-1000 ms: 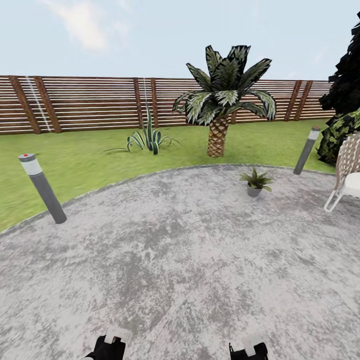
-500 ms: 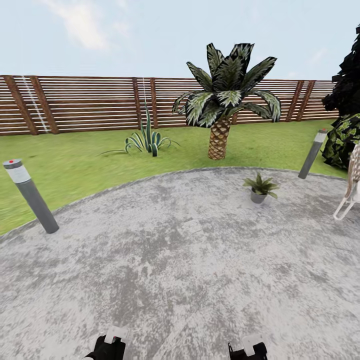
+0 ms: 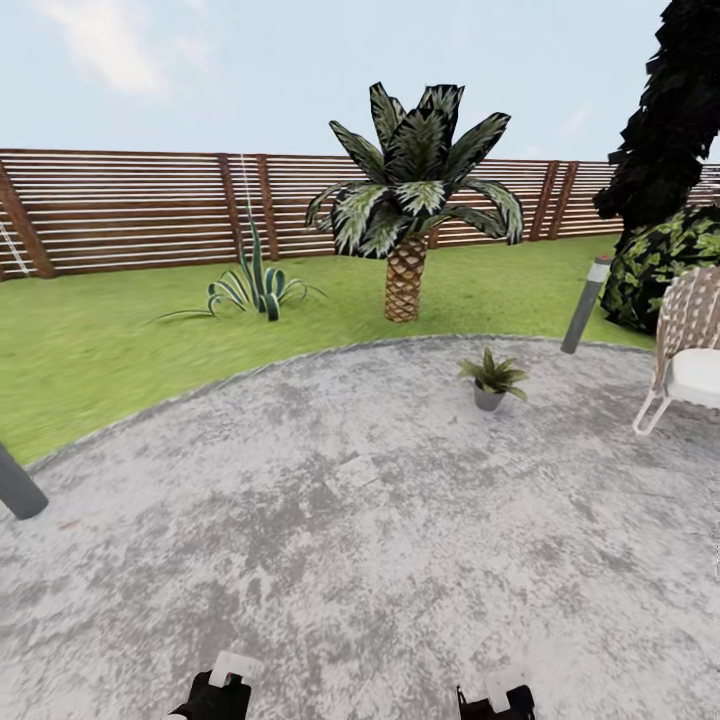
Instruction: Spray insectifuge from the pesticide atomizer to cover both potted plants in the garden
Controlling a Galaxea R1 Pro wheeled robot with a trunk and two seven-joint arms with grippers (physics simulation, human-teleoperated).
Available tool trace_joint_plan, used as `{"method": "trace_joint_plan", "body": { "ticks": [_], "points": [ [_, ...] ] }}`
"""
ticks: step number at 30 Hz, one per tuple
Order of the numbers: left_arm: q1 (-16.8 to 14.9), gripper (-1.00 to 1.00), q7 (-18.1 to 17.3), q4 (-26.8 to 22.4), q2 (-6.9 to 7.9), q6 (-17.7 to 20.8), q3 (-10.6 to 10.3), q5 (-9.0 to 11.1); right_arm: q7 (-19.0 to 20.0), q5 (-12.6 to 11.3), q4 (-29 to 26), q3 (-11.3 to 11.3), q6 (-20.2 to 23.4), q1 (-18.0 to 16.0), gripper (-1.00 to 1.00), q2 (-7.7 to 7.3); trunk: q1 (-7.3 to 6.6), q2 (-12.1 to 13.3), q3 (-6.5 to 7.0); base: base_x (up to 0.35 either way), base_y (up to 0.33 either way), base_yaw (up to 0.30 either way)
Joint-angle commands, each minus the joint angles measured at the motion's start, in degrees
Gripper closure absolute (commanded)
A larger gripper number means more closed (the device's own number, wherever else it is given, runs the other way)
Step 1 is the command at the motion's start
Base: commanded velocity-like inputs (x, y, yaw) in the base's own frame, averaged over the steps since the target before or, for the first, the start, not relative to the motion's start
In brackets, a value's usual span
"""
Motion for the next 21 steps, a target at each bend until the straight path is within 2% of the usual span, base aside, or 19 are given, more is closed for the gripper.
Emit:
{"method": "trace_joint_plan", "body": {
  "ticks": [1,14,21],
  "points": [
    [-0.02,1.0,-0.05,0.01,0.03,-0.21,-0.23,-0.07,-0.6,0.6,0.09,0.22,-0.02,-0.06,-1.0,0.02,0.03,-0.02,-0.05,0.338,0.0,-0.286],
    [-0.02,1.0,-0.05,0.03,0.03,-0.21,-0.21,-0.12,-0.6,0.6,0.09,0.22,-0.02,-0.06,-1.0,0.05,0.03,-0.02,-0.05,0.338,-0.009,-0.282],
    [-0.02,1.0,-0.05,0.02,0.03,-0.21,-0.23,-0.13,-0.42,0.6,0.09,0.25,-0.02,-0.06,-1.0,0.11,0.03,-0.02,-0.05,0.33,-0.108,-0.018]
  ]
}}
